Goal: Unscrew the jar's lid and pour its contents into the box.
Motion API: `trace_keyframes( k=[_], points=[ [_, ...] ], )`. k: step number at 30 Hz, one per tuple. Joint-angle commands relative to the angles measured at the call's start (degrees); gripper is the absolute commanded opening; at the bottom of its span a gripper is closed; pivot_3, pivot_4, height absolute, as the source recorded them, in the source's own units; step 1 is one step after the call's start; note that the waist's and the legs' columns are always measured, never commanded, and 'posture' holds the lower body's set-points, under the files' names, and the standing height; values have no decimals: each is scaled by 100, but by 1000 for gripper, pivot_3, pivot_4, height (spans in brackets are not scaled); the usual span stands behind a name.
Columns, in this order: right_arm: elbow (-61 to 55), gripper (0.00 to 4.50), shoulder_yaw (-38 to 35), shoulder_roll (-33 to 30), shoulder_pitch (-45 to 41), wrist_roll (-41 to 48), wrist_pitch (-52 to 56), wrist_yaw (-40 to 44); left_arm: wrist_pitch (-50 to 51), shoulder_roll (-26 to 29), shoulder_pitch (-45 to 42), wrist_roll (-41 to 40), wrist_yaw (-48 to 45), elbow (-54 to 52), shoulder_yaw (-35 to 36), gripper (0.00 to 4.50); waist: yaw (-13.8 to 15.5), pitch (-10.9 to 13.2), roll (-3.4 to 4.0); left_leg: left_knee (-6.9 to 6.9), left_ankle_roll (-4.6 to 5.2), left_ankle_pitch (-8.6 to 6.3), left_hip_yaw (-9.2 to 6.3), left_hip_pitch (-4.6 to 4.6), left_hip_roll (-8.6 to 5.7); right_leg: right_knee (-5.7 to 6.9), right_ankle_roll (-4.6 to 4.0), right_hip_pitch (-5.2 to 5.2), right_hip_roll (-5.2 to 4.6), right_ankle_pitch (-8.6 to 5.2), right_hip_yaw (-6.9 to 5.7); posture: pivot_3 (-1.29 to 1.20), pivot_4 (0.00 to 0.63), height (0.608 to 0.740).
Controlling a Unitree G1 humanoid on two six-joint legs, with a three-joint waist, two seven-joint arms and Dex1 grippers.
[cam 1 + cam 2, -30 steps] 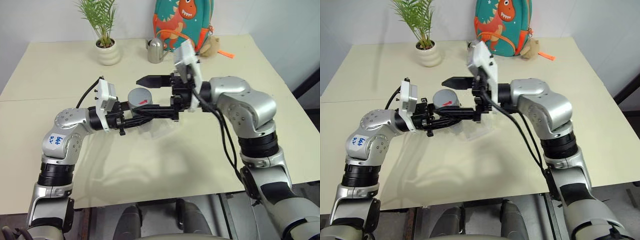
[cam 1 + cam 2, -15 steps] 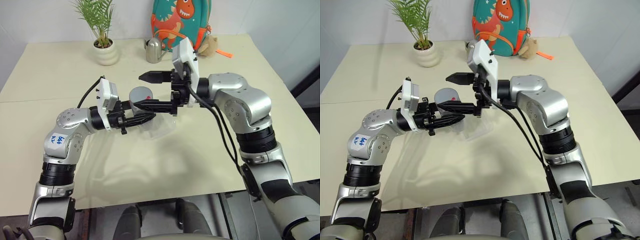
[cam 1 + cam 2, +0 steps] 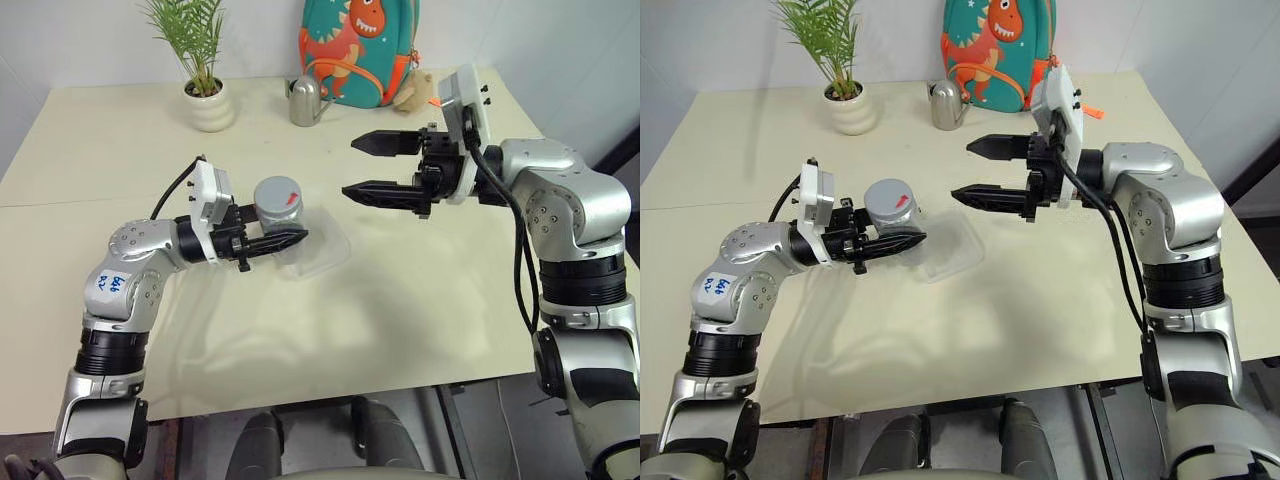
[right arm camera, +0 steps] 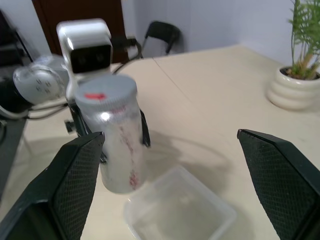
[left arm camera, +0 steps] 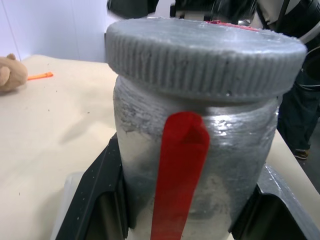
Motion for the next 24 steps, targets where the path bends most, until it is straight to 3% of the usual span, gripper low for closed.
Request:
trace_keyframes(
  k=[1,10,18,24],
  points=[
    [-472,4475,52,330,-150,209,78,-200,-88,42,-96,-65,3,-140,123,1933,4,0,0,1,0,0,0,1,0,1,0,0,0,0,1,0,150,740],
    [-534,4475,904,1169,-269,-437,88,-941,-115,-56,-219,-22,14,-29,18,1933,13,0,0,2,0,0,-1,-2,-1,1,0,0,-1,0,0,0,150,740],
    [-15,4475,812,1347,-501,-694,-231,-1038,-125,-88,-256,-11,22,9,16,1933,12,0,0,1,0,0,-2,-3,0,1,0,0,0,0,0,0,150,740],
    [214,4475,585,1114,-517,-714,-382,-871,-115,-81,-221,-30,53,-48,15,1933,6,0,0,-1,0,0,-2,-2,0,0,0,-1,1,0,0,0,150,740]
  ],
)
